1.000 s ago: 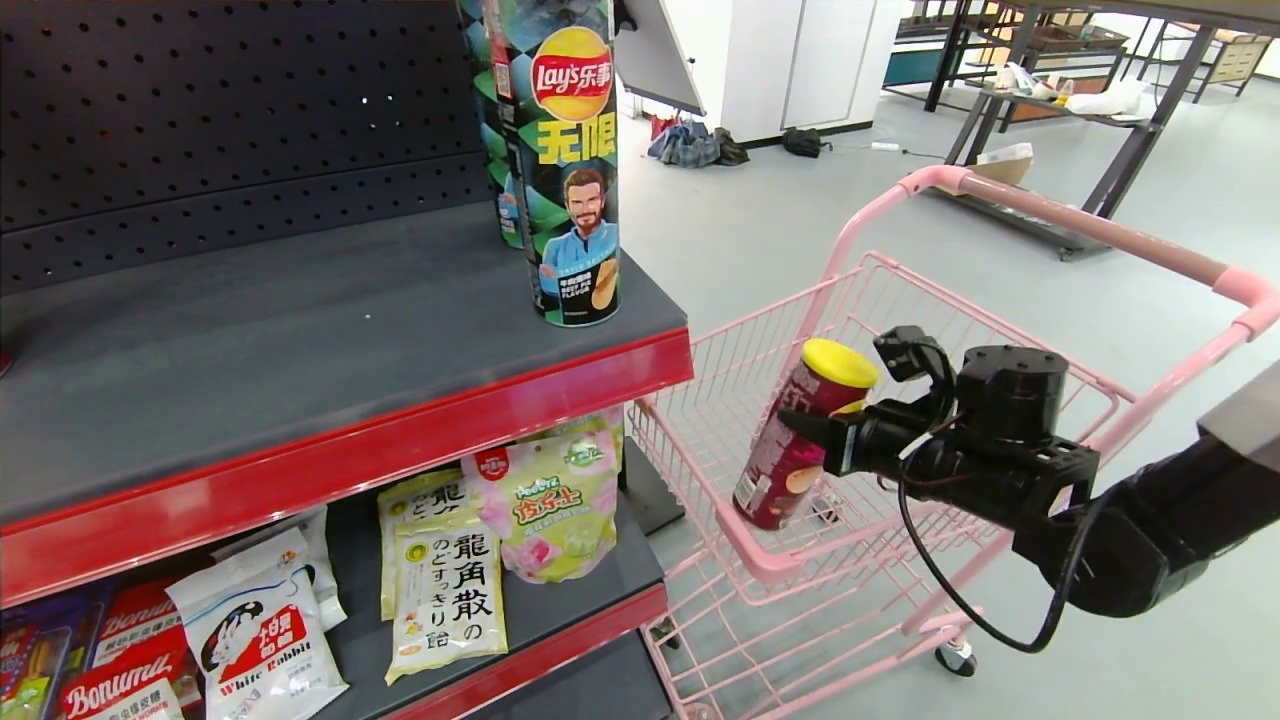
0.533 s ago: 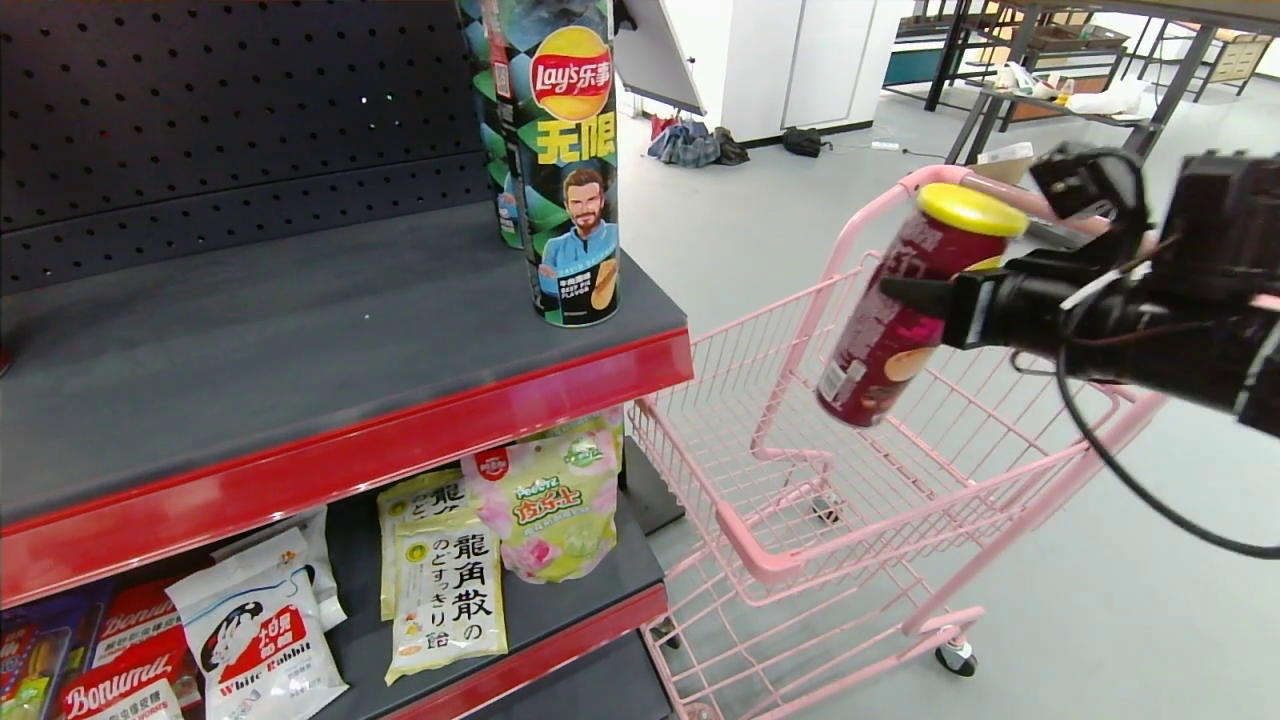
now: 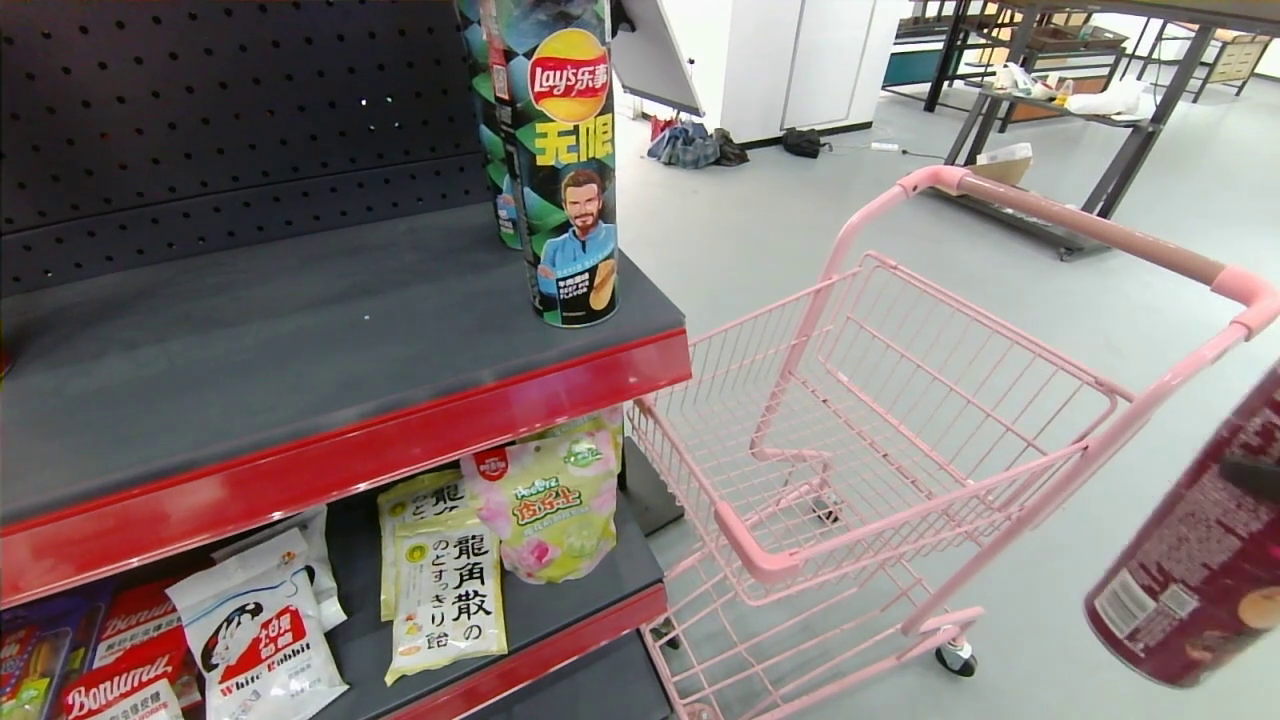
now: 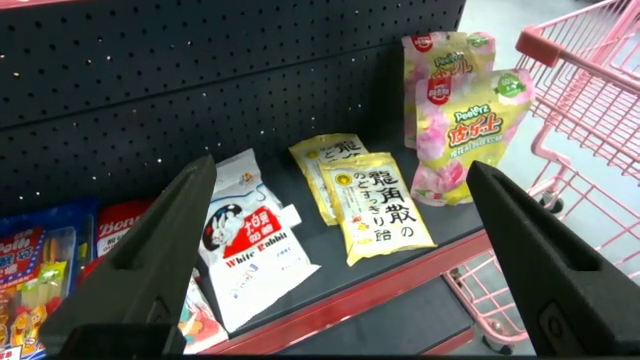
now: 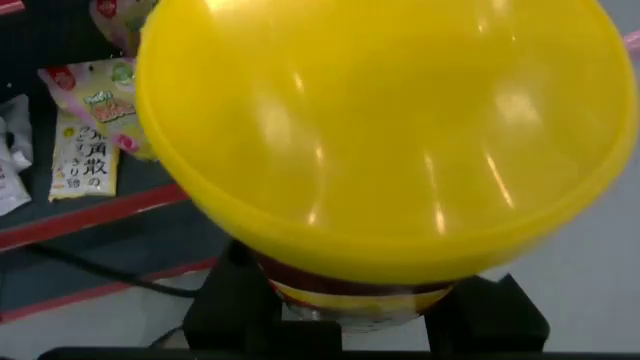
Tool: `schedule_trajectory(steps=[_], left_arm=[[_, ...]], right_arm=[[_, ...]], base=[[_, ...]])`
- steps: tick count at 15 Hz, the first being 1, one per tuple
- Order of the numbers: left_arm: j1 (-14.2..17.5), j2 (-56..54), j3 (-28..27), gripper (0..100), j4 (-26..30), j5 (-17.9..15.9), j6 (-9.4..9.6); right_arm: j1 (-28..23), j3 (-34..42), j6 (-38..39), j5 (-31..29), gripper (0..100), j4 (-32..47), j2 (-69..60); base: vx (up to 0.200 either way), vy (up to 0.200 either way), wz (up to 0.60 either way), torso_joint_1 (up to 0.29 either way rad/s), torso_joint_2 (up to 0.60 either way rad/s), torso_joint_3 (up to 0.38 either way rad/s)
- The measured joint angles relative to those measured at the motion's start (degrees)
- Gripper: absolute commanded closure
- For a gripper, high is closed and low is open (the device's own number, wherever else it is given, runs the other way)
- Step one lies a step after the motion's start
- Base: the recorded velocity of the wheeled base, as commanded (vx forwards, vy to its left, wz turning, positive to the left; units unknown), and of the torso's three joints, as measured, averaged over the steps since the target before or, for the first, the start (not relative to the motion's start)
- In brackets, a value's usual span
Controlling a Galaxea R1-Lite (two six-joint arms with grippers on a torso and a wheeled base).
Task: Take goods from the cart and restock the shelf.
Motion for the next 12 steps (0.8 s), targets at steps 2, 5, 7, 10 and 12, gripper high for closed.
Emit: schedule_trajectory(steps=[2,5,7,10,12], left_arm=[[0.00,0.00,0.00,0,0.00,-0.01,0.00],[0.02,0.00,0.00,0,0.00,0.00,0.00],[-0.02,0.00,0.00,0,0.02,-0.01,0.00],[0.00,0.00,0.00,0,0.00,0.00,0.00],[0.02,0.00,0.00,0,0.02,0.00,-0.02]], right_arm=[[-1.67,0.27,-1.84,0.07,100,-0.07,-3.75],[-2.43,-0.17,-2.85,0.05,100,-0.60,-5.41],[-2.45,-1.61,-2.85,0.38,100,-2.33,-5.11],[-2.04,-3.06,-3.11,3.19,100,-3.50,-3.56],[-1.93,-3.21,-3.40,3.67,100,-3.63,-2.24]], base=[[0.000,0.000,0.00,0.000,0.00,0.000],[0.000,0.000,0.00,0.000,0.00,0.000],[0.000,0.000,0.00,0.080,-0.27,-0.190],[0.000,0.000,0.00,0.137,-0.46,-0.329],[0.000,0.000,0.00,0.171,-0.53,-0.364]])
